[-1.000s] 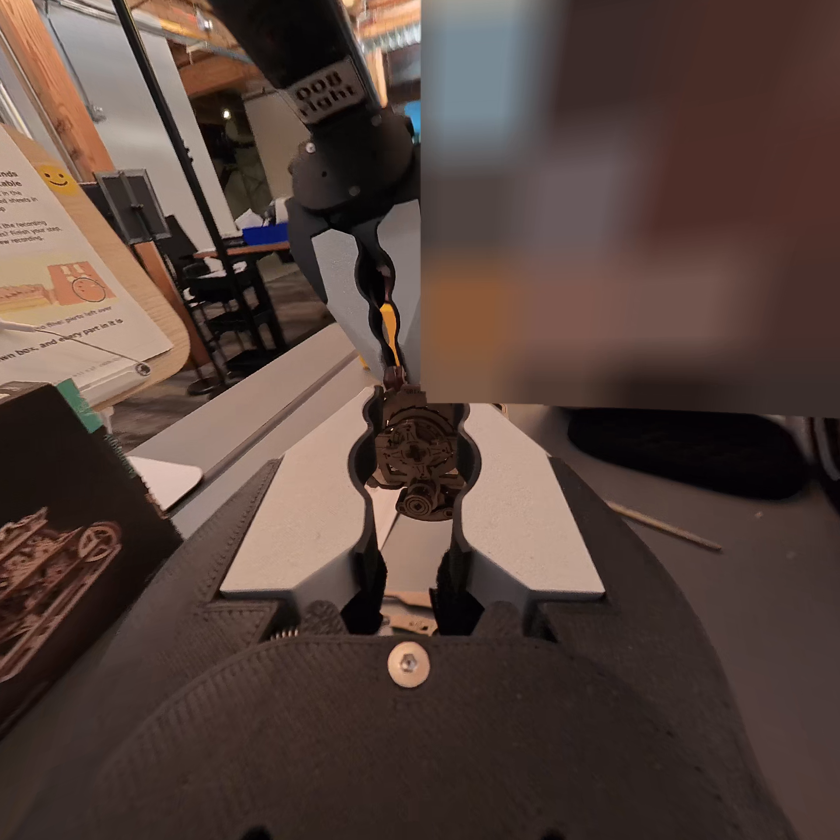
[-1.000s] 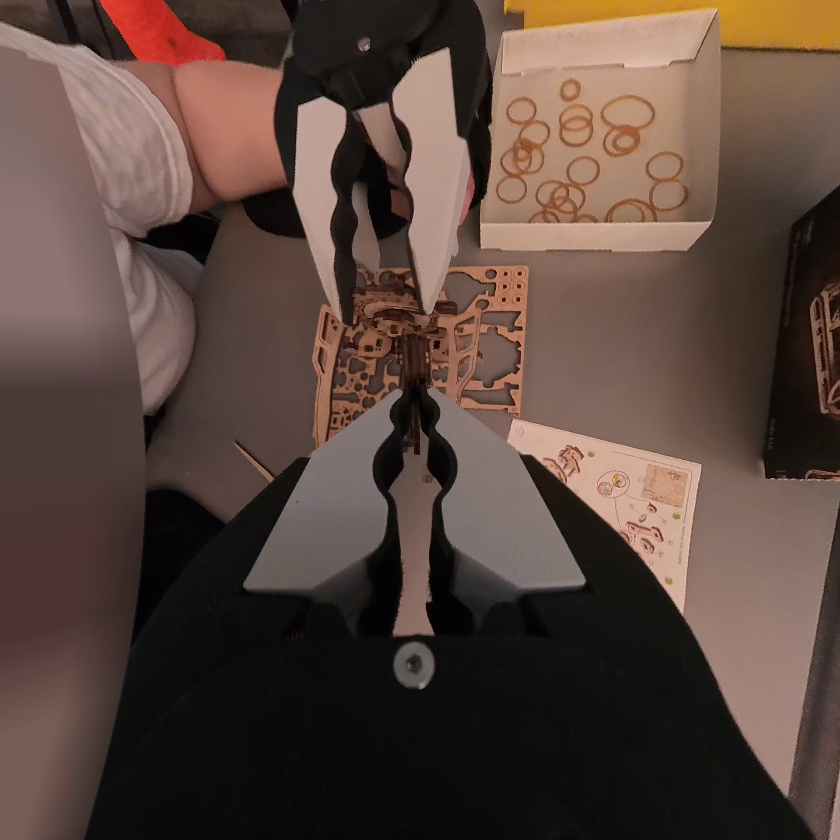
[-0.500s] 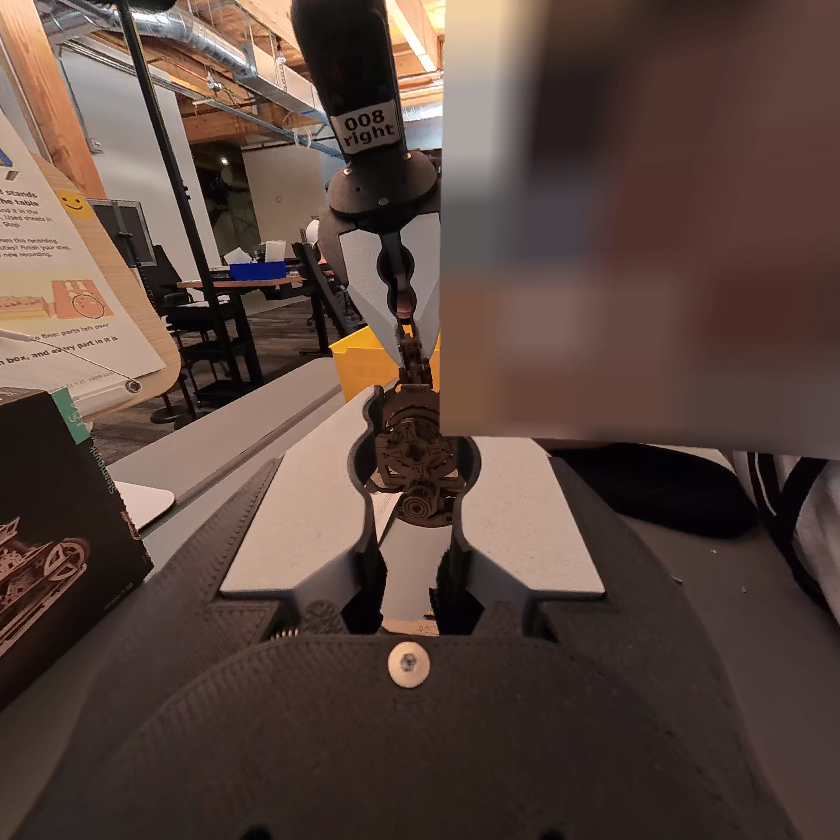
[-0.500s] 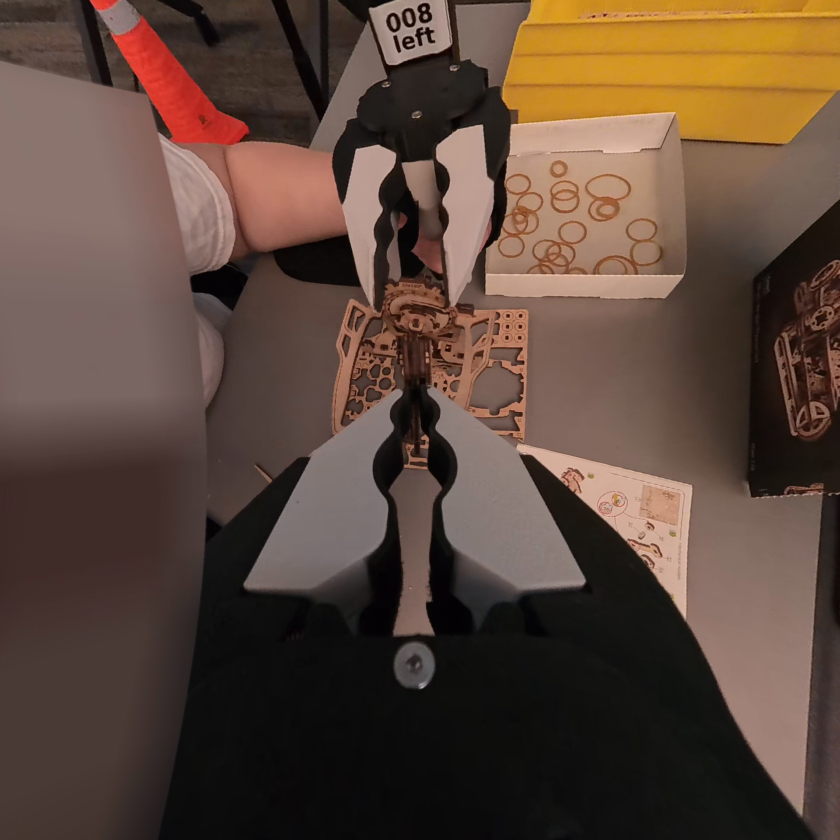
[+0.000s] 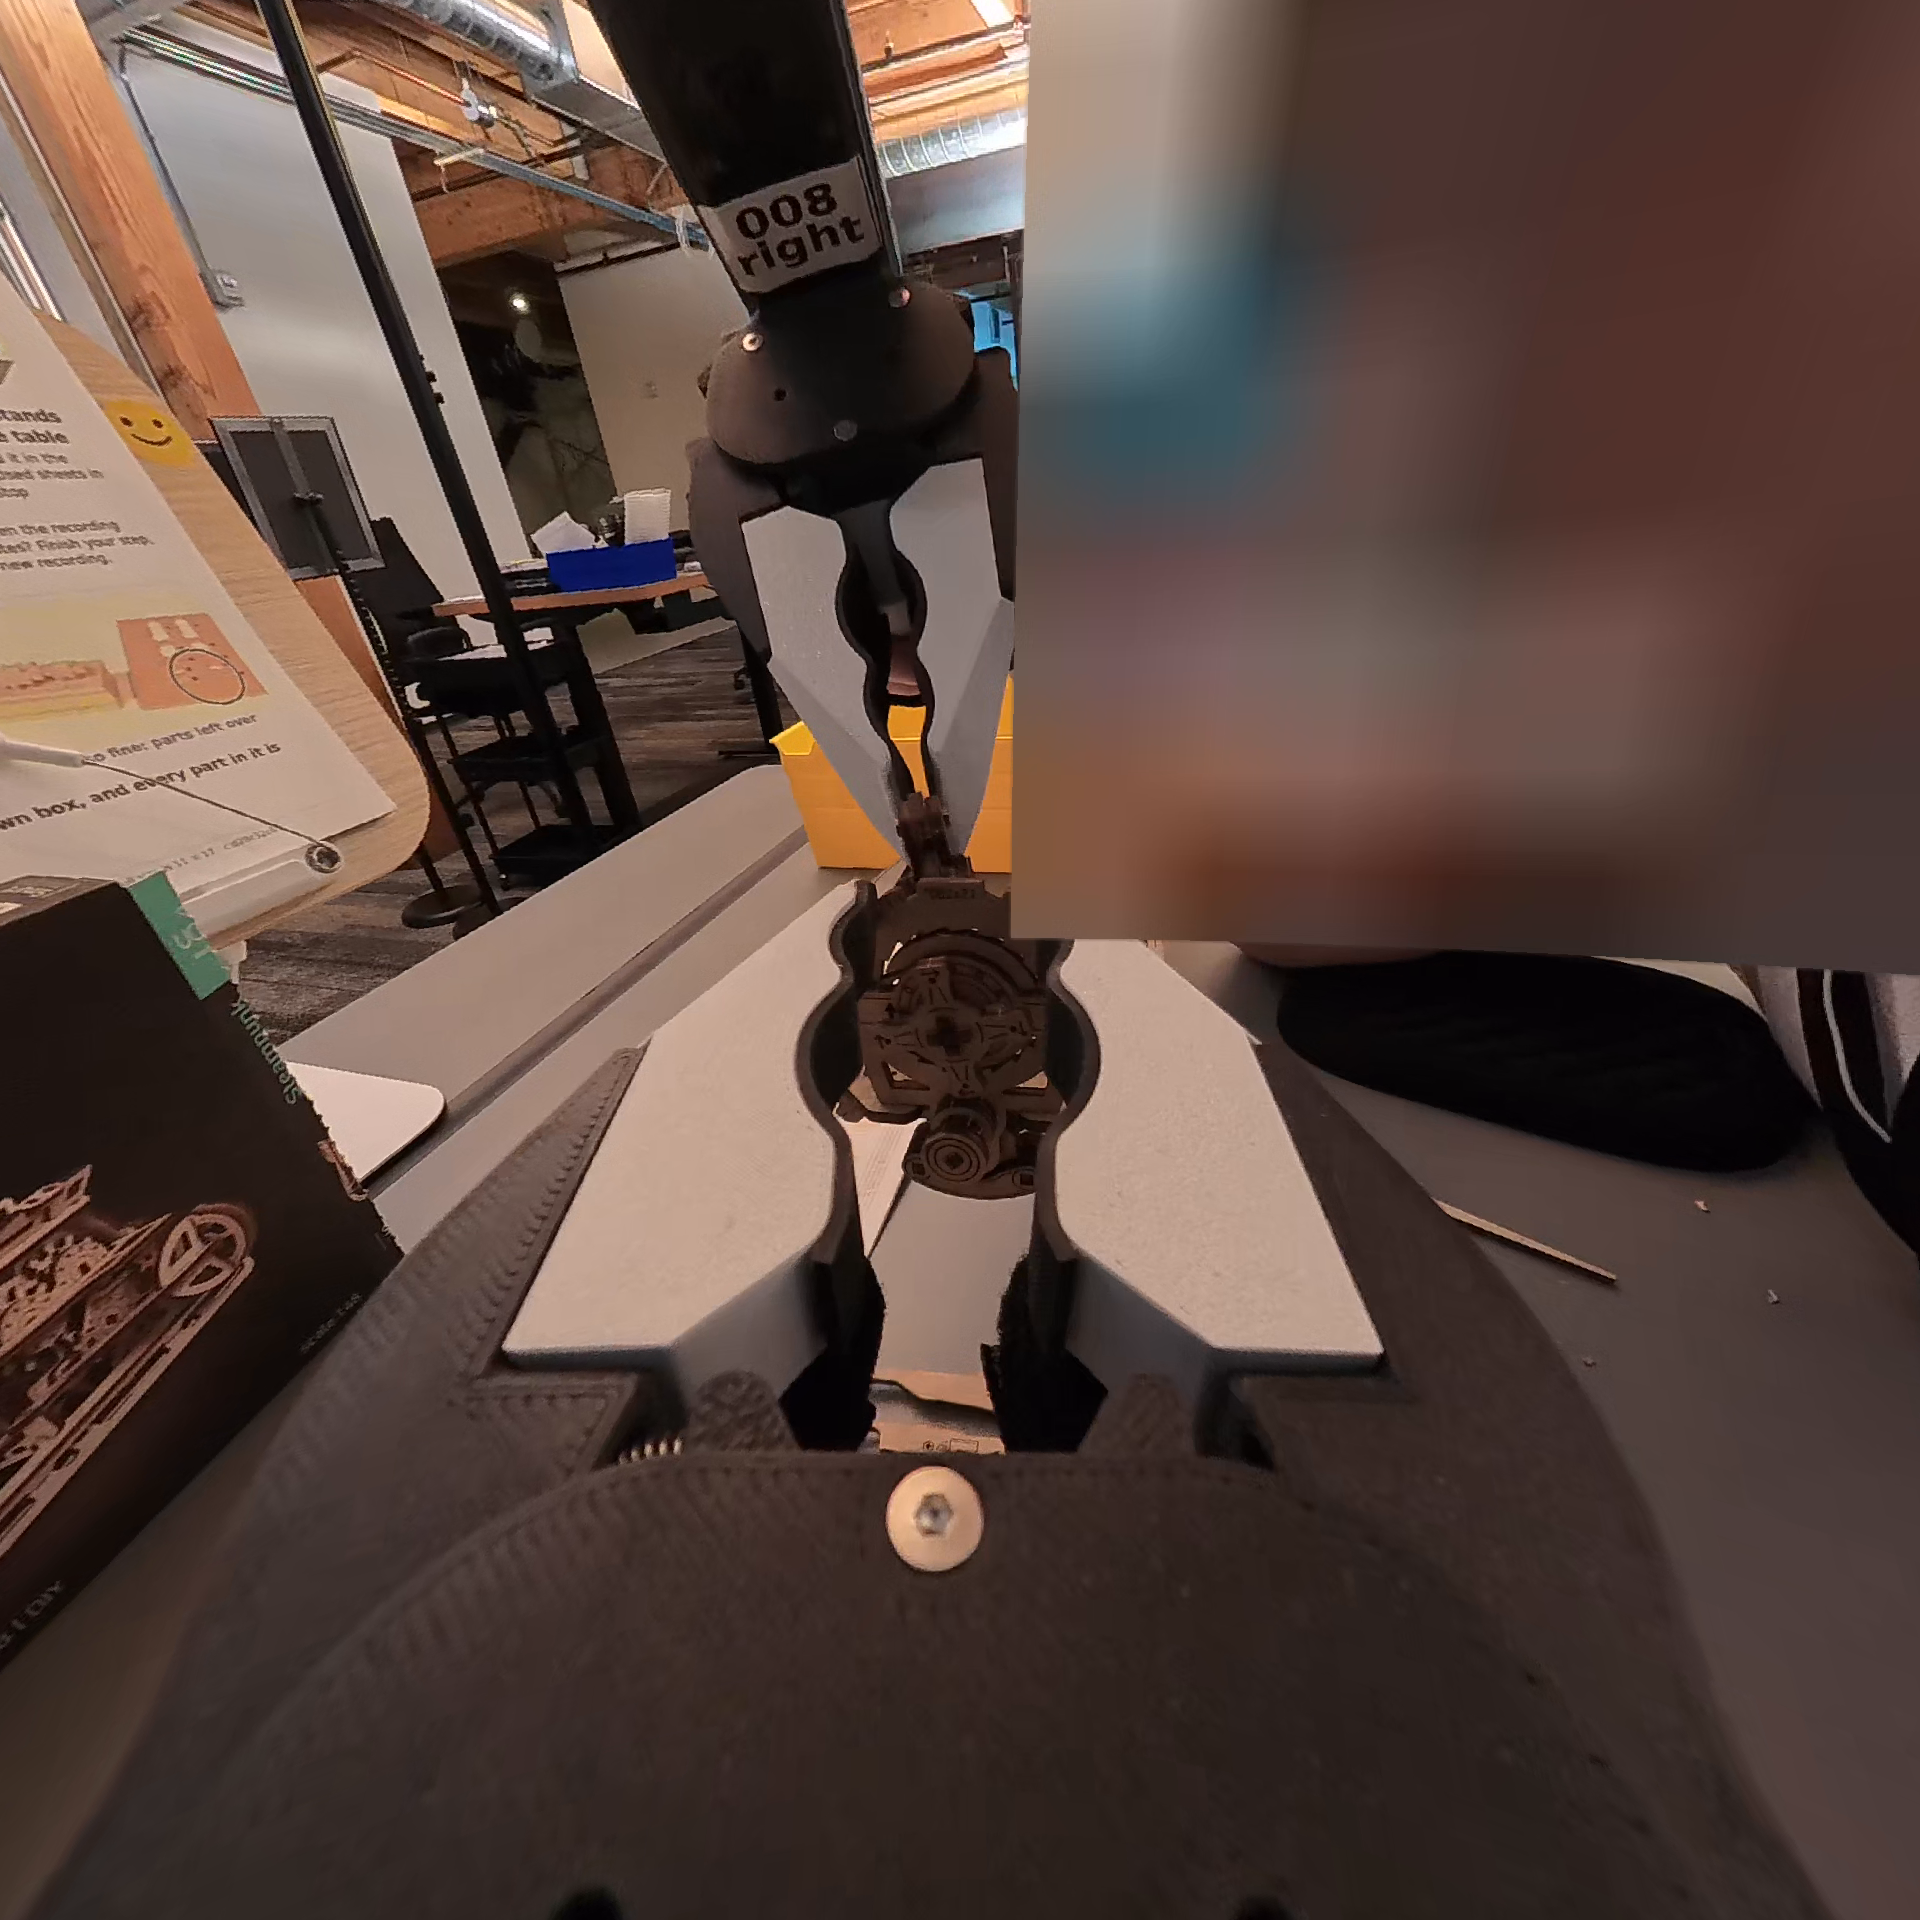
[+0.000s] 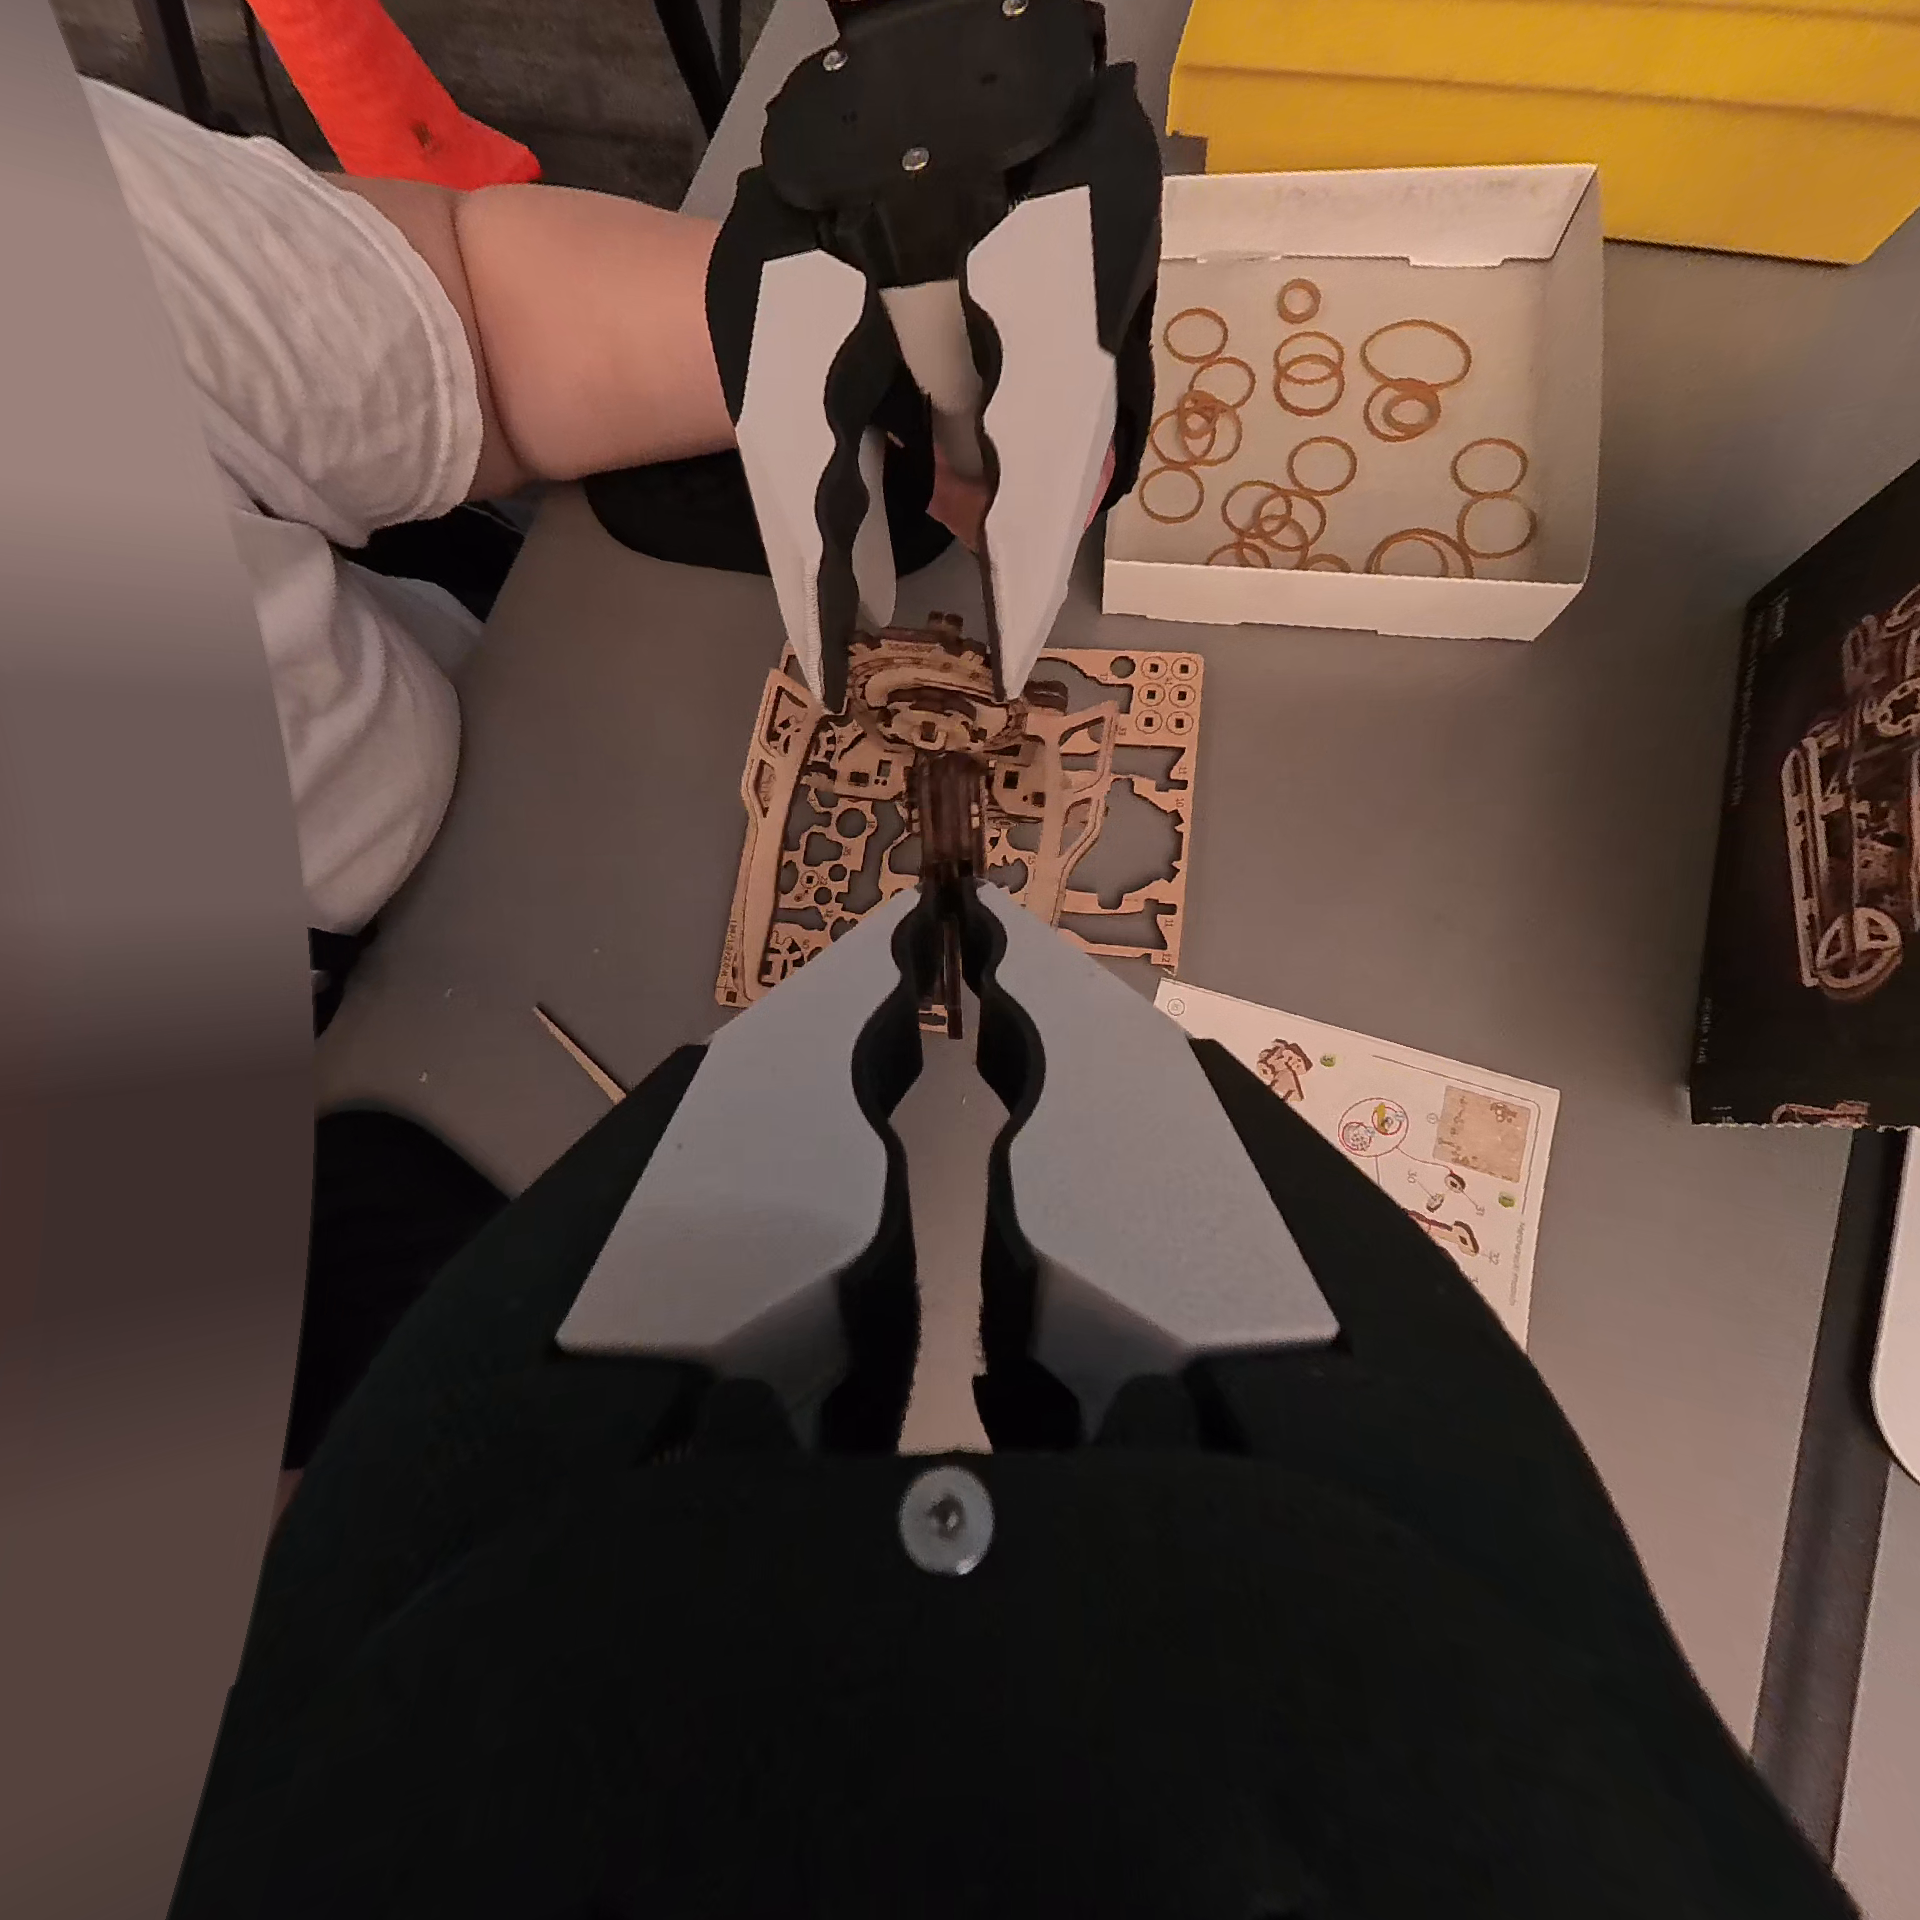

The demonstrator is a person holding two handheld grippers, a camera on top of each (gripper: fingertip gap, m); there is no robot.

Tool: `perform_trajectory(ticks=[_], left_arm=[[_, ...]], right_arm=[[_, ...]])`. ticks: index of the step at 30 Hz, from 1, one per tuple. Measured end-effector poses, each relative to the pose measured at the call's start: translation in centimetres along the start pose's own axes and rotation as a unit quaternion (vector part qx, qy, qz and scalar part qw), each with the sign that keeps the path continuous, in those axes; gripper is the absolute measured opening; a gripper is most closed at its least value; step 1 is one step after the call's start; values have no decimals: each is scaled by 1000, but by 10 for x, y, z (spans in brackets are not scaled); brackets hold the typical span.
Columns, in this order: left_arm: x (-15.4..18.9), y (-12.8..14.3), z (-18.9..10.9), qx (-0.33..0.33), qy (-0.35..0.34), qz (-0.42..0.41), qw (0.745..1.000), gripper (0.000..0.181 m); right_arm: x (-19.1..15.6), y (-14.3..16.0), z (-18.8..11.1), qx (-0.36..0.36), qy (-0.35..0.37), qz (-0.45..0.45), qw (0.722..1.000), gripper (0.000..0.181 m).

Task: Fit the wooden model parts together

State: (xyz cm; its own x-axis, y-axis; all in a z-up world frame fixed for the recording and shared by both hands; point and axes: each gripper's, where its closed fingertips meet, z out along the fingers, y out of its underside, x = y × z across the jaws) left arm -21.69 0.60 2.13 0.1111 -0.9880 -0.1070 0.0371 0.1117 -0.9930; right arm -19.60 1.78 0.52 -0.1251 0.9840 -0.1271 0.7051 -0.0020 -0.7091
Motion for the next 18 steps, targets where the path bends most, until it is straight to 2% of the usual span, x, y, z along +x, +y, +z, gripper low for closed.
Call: perform_trajectory(ticks=[7,13,18], left_arm=[[-4,-1,-2,0,-10,1,1000,28],[-8,15,2,-37,-21,5,999,28],[-8,18,5,-31,-11,-12,999,28]], right_arm=[[0,1,-2,4,-3,-4,1000,2],[3,5,-8,17,-22,5,1000,2],[10,12,-11,23,-36,37,998,2]])
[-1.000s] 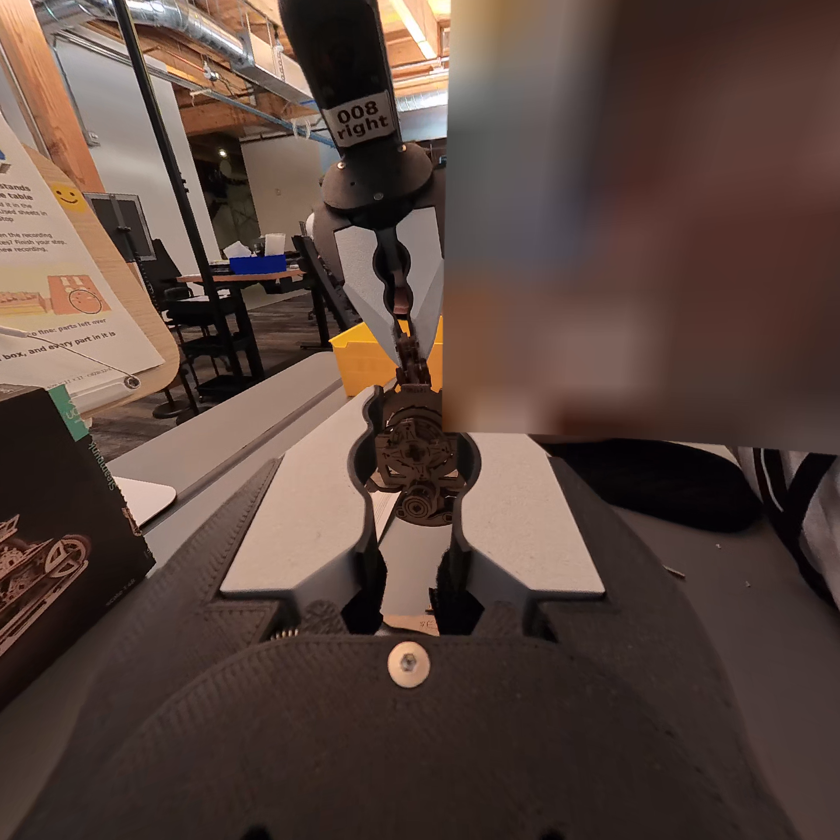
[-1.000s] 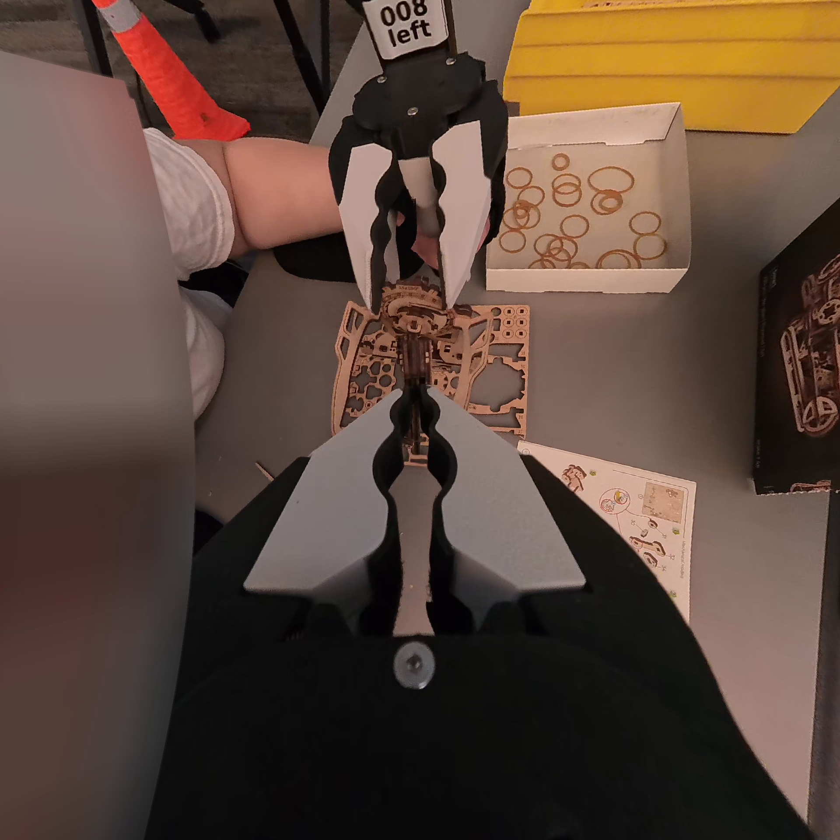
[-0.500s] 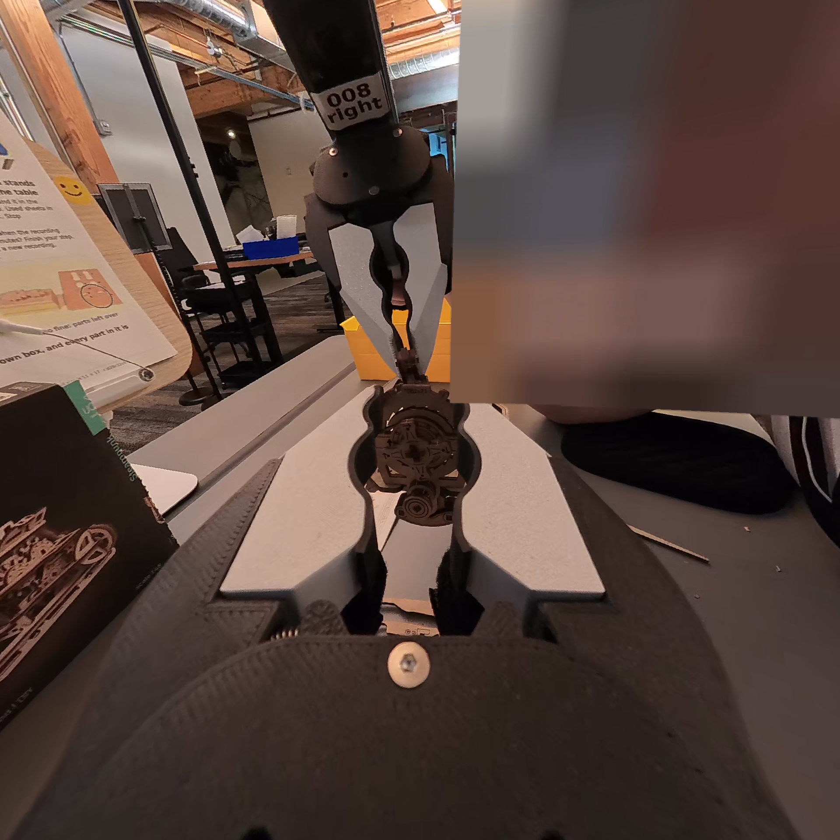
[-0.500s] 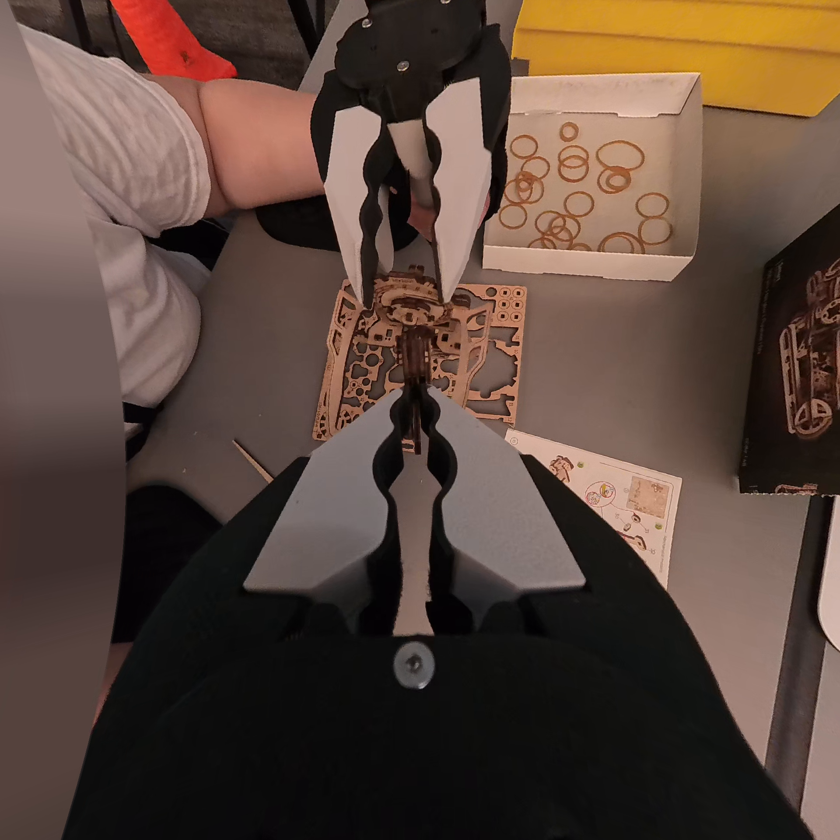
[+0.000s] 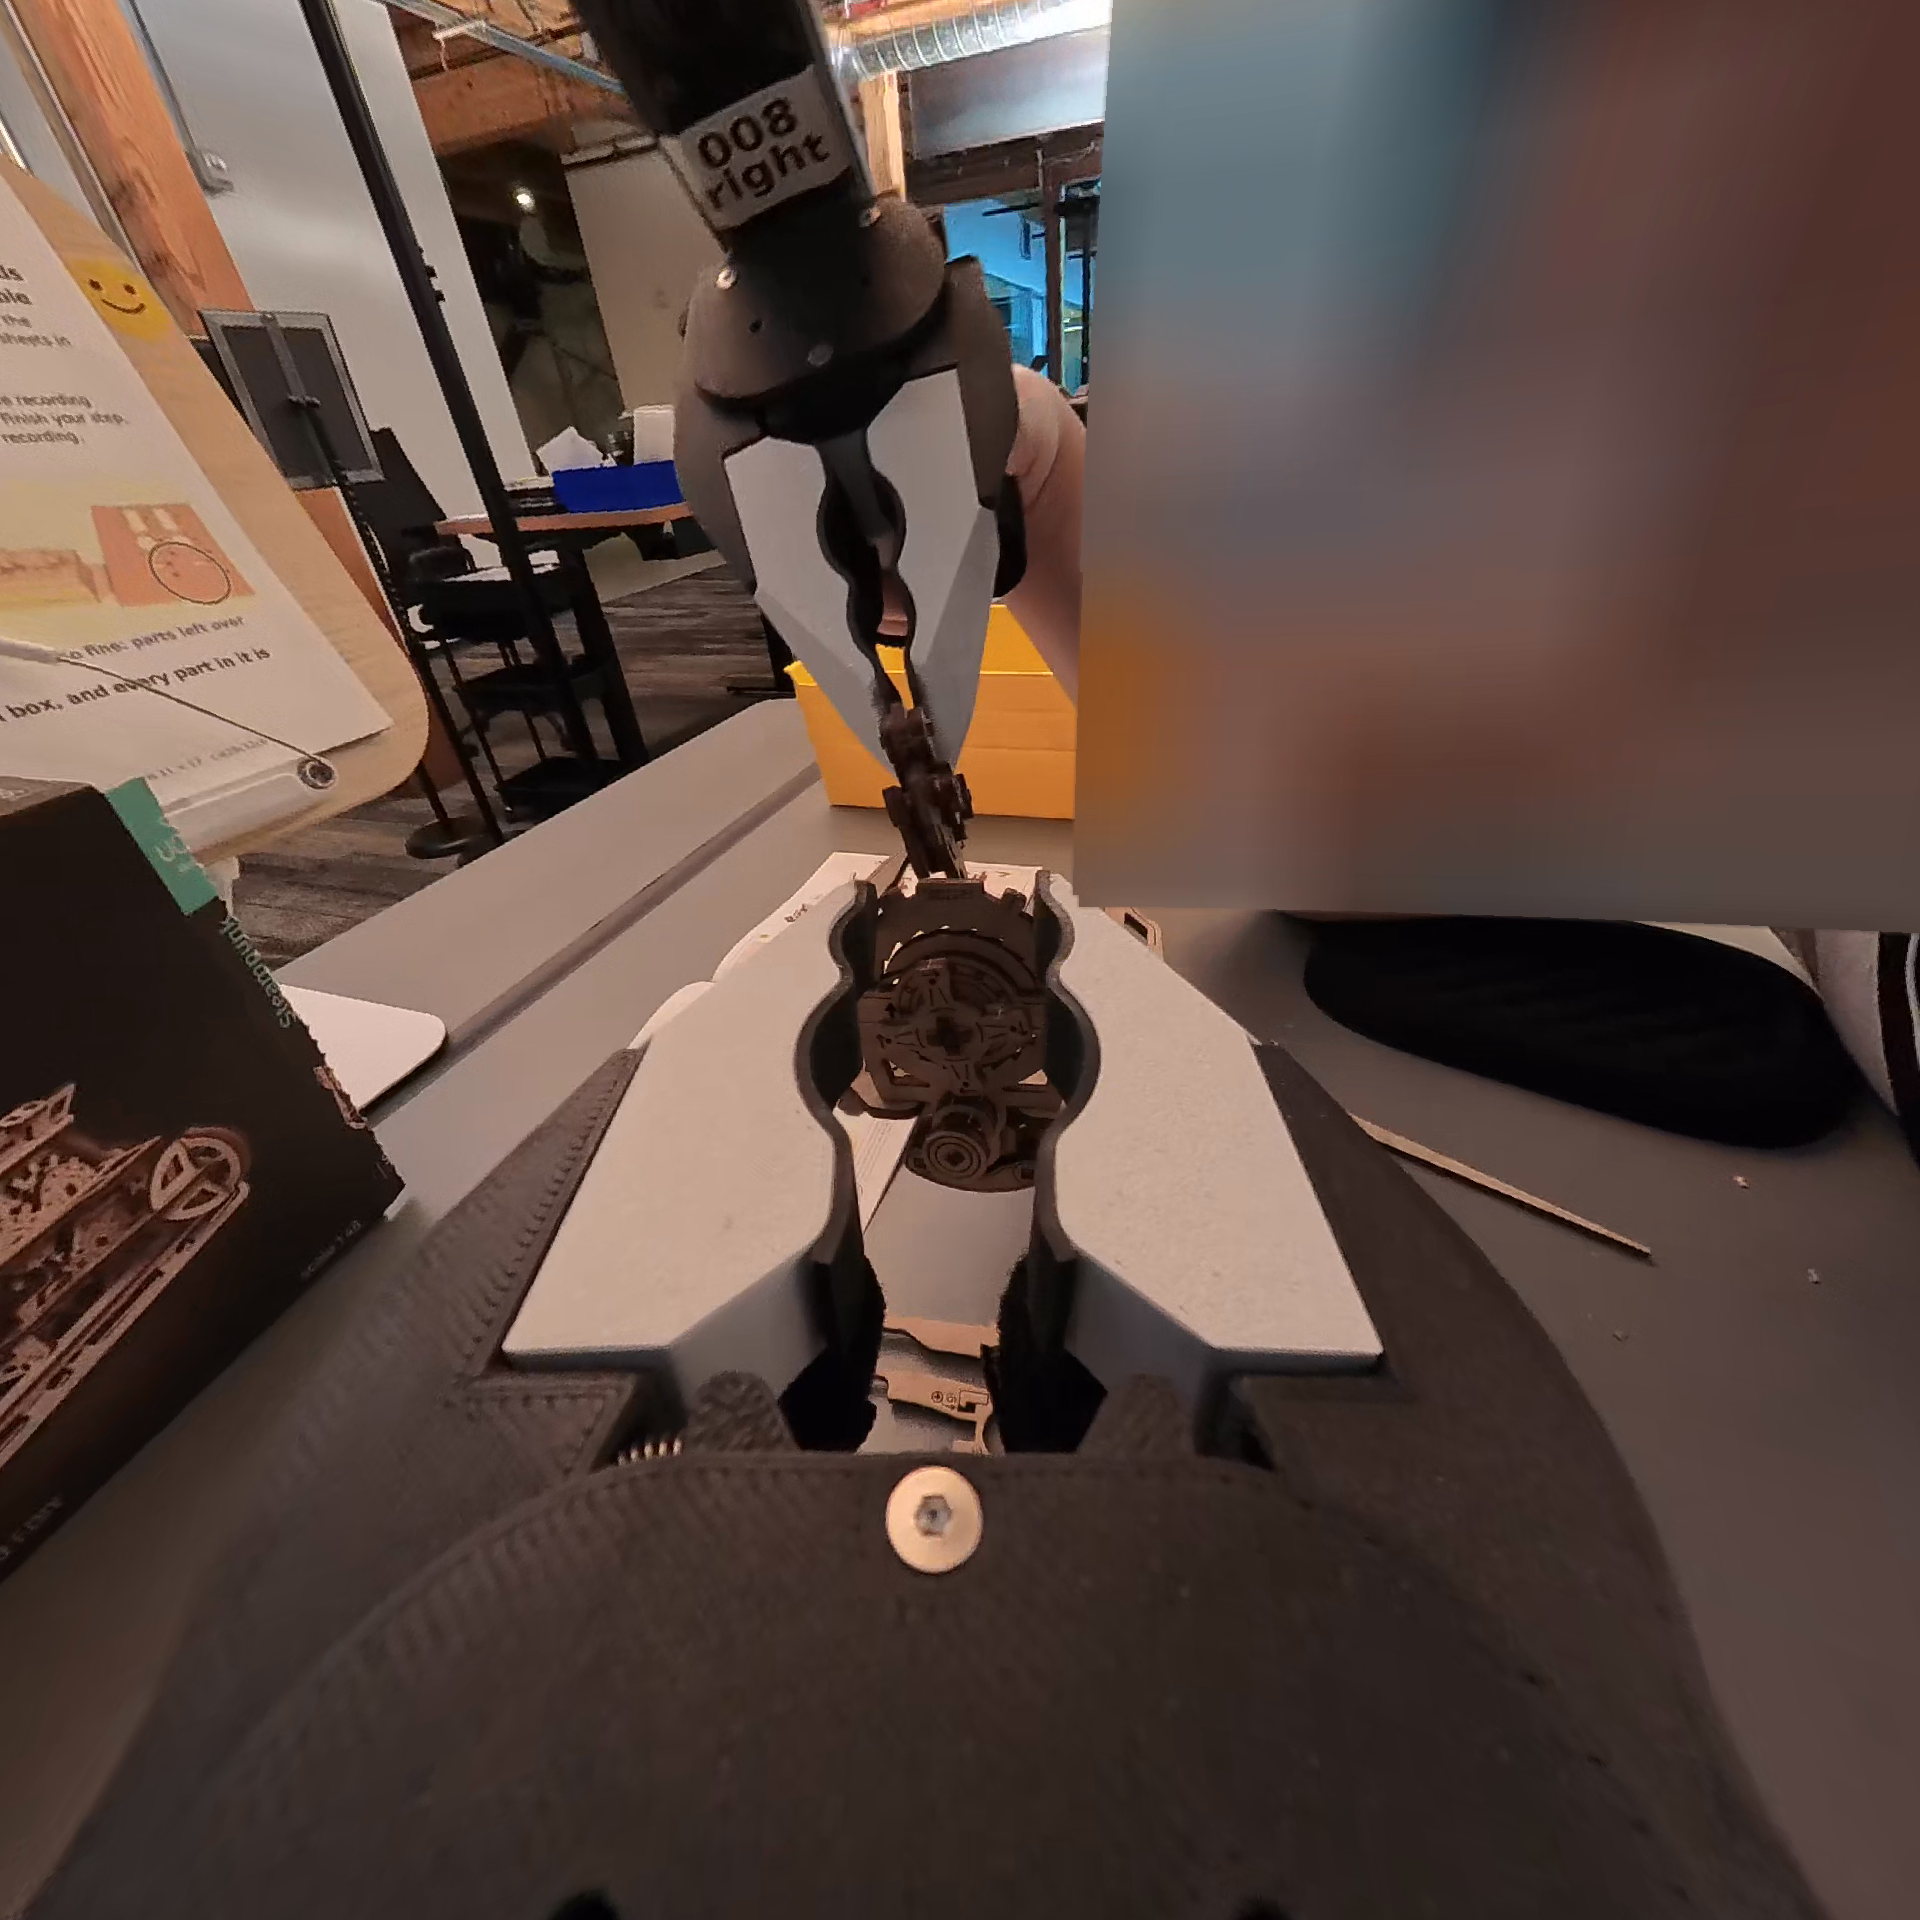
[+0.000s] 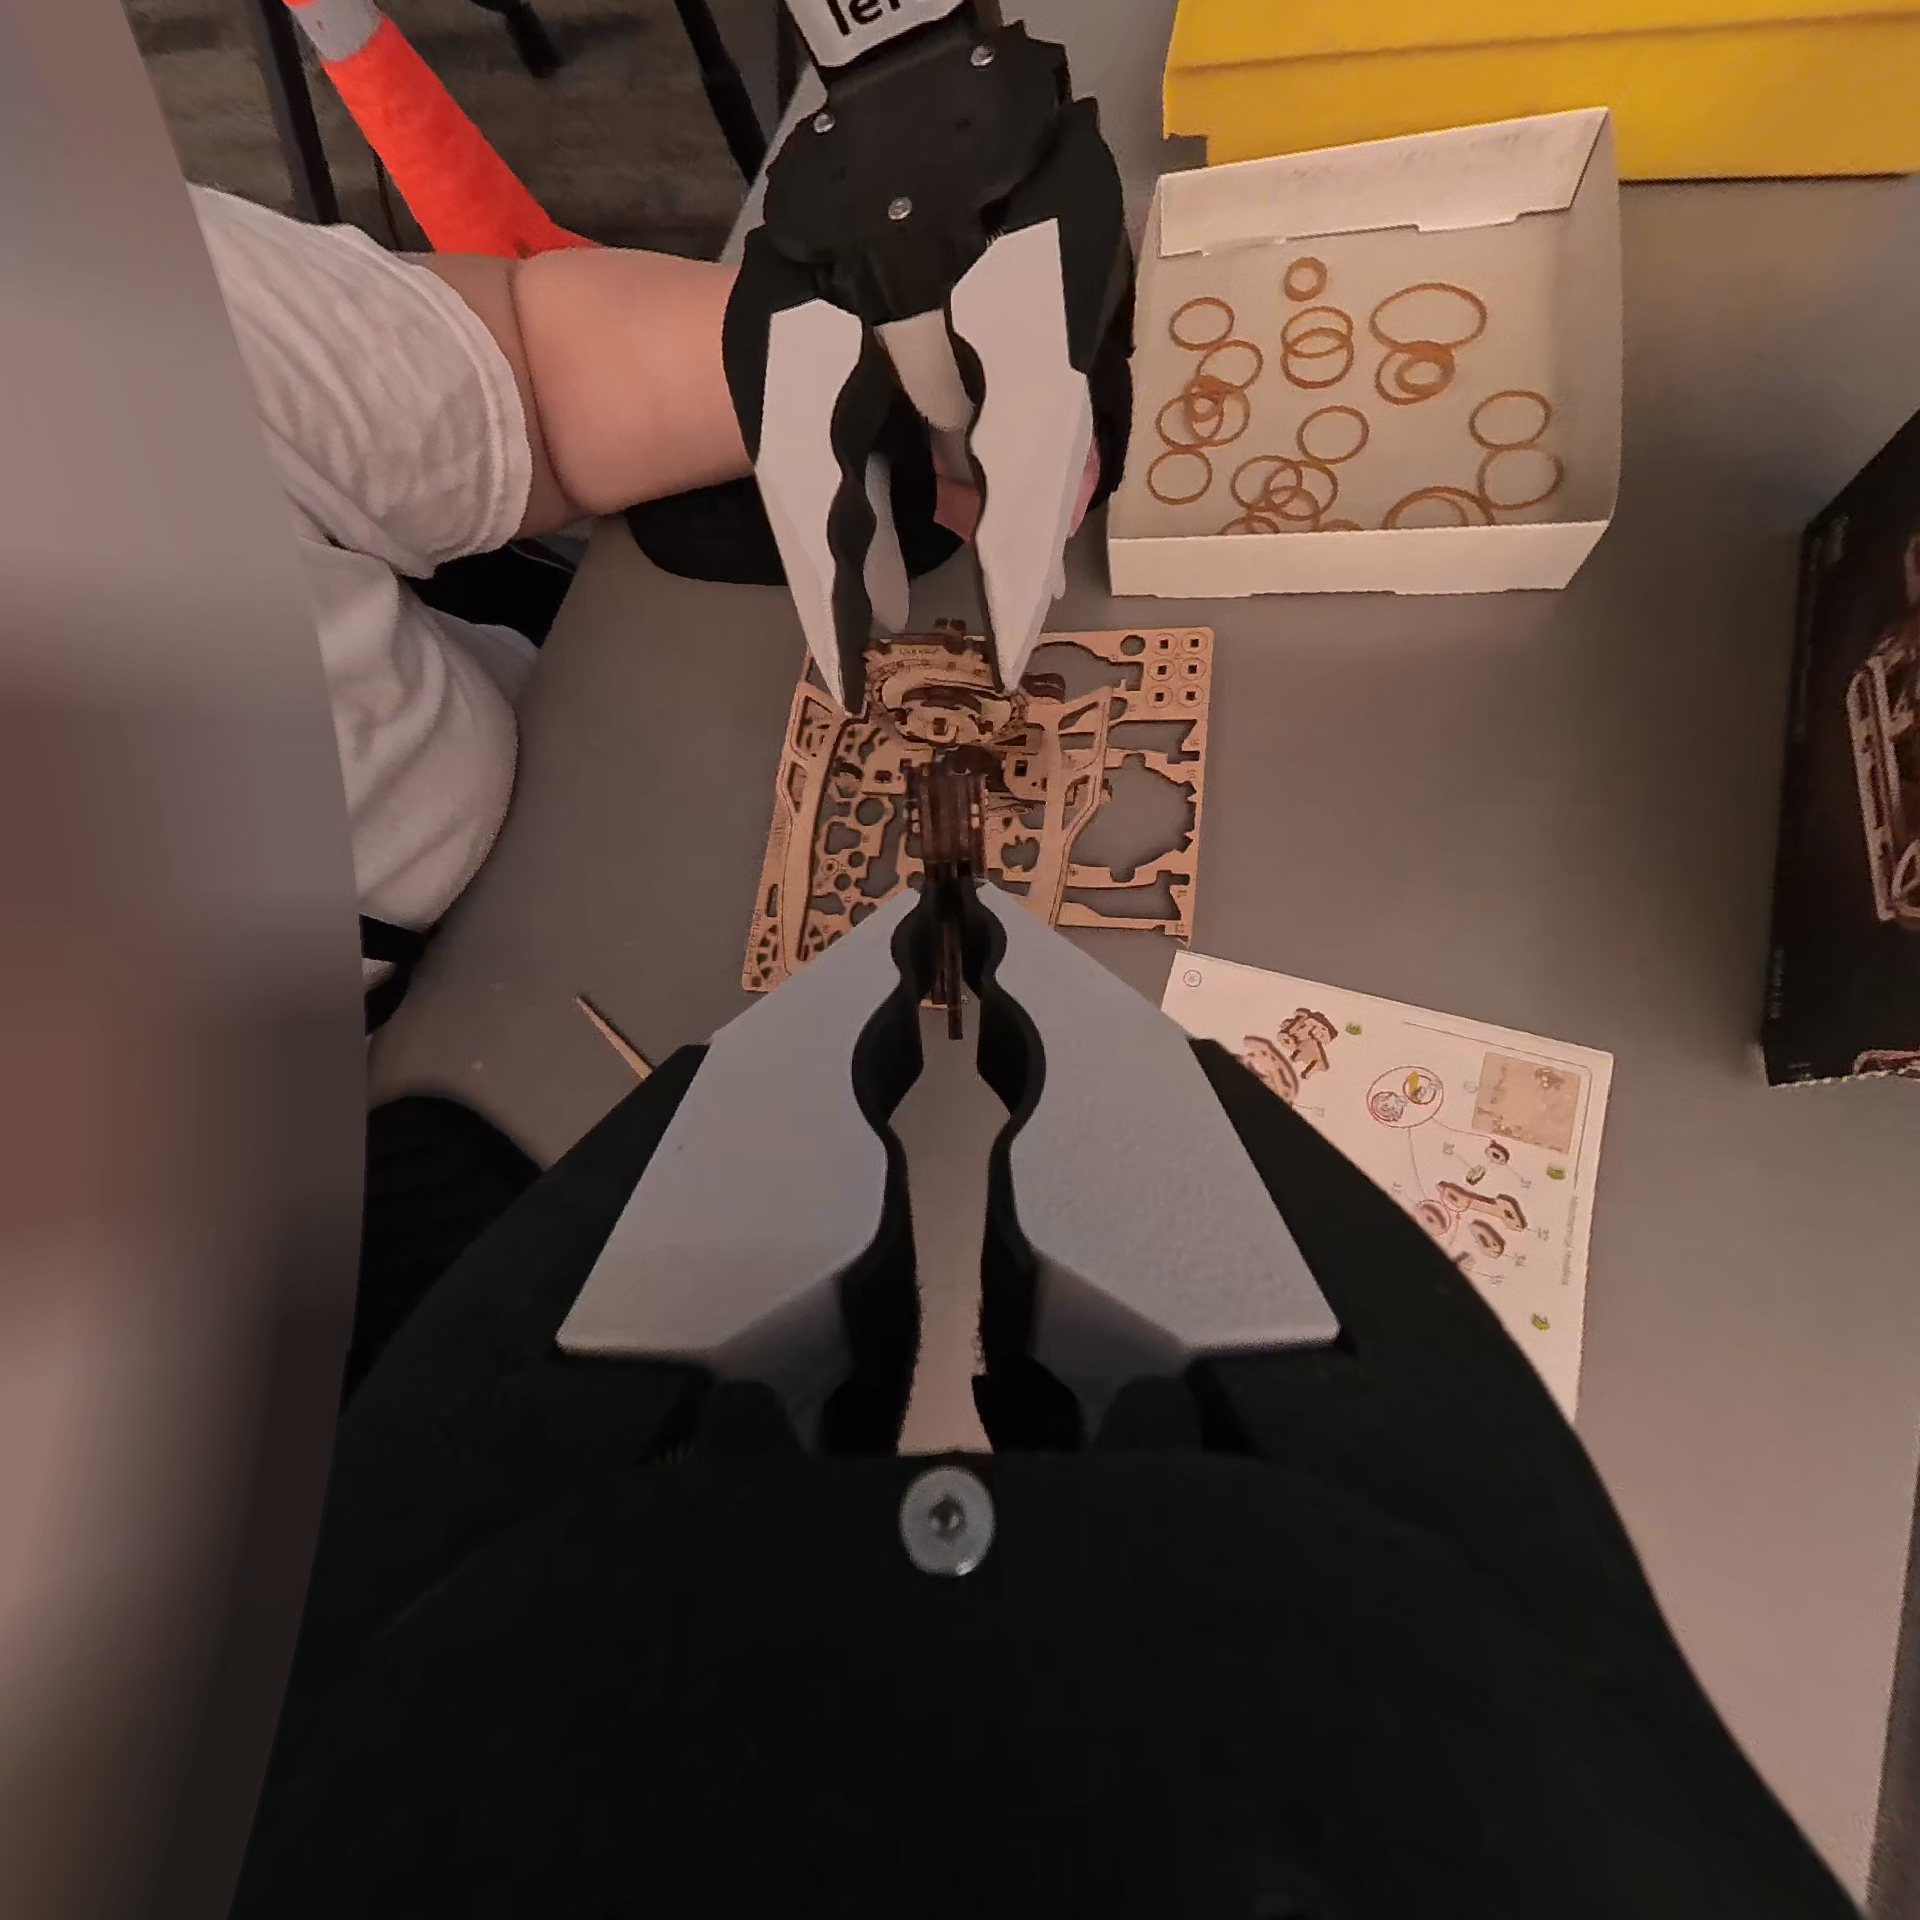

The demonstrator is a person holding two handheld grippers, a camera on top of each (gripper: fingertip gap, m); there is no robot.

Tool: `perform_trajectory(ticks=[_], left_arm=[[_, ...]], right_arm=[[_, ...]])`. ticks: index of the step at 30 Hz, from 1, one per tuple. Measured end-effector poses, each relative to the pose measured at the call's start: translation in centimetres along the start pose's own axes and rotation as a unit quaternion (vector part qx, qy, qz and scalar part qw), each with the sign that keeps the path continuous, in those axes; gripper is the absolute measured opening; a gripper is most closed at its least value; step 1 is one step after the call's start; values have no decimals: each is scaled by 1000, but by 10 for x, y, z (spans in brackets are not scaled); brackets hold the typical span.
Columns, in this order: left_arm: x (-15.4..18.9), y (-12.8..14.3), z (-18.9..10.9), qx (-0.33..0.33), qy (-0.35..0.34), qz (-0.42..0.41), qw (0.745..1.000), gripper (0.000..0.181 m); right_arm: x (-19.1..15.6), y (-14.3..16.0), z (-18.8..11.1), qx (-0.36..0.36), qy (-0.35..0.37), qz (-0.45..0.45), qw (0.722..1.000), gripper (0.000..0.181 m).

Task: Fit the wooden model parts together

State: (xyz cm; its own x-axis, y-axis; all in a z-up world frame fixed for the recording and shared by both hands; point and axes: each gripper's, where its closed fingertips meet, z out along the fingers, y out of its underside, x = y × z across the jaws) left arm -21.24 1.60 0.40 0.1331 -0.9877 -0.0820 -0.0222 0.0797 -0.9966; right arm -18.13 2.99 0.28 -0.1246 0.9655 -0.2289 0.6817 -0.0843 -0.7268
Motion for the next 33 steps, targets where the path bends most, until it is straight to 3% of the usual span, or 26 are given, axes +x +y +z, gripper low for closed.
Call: perform_trajectory(ticks=[15,33], left_arm=[[39,-15,-3,-15,43,117,992,28],[42,-13,-3,-40,26,163,985,28]], right_arm=[[-18,-3,-40,53,10,-23,998,1],[-13,0,-38,42,21,-14,999,1]])
